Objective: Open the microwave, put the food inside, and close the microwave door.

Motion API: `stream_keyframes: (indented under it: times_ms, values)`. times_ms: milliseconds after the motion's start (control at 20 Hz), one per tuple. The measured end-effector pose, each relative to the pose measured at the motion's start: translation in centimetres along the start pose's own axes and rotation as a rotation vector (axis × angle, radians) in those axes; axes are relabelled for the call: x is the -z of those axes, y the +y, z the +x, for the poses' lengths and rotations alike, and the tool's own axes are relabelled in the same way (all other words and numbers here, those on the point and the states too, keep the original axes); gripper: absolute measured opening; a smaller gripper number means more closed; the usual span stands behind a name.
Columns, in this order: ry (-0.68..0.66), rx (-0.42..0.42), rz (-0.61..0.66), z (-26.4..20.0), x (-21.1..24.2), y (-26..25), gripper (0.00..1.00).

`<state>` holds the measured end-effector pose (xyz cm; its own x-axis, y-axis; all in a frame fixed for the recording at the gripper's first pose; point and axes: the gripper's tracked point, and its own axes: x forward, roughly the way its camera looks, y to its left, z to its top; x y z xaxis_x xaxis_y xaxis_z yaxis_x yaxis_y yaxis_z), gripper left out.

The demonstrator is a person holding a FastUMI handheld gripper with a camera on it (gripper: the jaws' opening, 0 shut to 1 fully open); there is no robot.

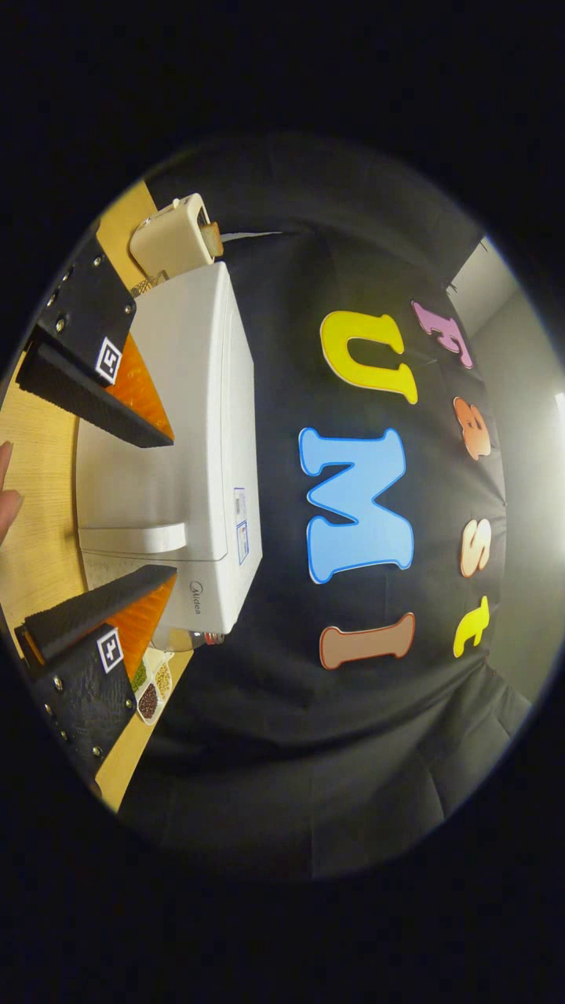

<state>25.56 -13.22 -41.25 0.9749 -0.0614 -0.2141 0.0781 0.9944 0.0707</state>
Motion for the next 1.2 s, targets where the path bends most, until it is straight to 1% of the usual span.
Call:
stream_keyframes:
  times_ms: [50,100,150,250,300,350,400,450,500,550,600,650,700,750,800,850,900,1000,1050,1150,1200]
  values:
    - [0.001,-0.006,0.004,0.7,0.3,-0.2,0.97]
    - [0.004,-0.013,0.009,1.3,0.5,-0.3,0.94]
    - [0.012,-0.017,0.012,1.8,0.8,-0.4,0.94]
    - [0.018,-0.002,0.008,3.0,1.2,-1.1,0.91]
    - [0.028,0.003,0.011,3.5,1.8,-1.3,0.85]
    - [0.044,-0.006,0.020,4.1,2.2,-1.2,0.85]
    - [0.053,-0.007,0.019,4.4,2.5,-1.2,0.78]
    - [0.064,0.014,0.007,4.7,2.9,-1.6,0.72]
    - [0.061,0.046,-0.005,5.0,2.9,-2.3,0.52]
    - [0.065,0.044,0.006,5.3,3.0,-2.3,0.44]
    - [0.088,0.031,0.026,5.6,3.7,-1.9,0.40]
    - [0.109,0.049,0.026,5.3,4.1,-2.2,0.40]
    - [0.106,0.045,0.022,5.1,3.8,-2.1,0.34]
    - [0.119,0.045,0.003,5.3,4.0,-2.0,0.31]
    - [0.124,0.053,-0.012,5.4,4.0,-2.1,0.21]
    - [0.134,0.058,-0.019,5.0,4.0,-2.1,0.21]
    - [0.148,0.062,0.006,5.2,4.4,-2.1,0.13]
    - [0.176,0.063,0.101,5.0,4.4,-2.1,0.13]
    - [0.183,0.063,0.125,4.7,4.3,-1.9,0.13]
    - [0.187,0.077,0.114,3.7,4.2,-1.9,0.13]
    - [0.162,0.091,0.078,3.4,4.2,-1.9,0.07]
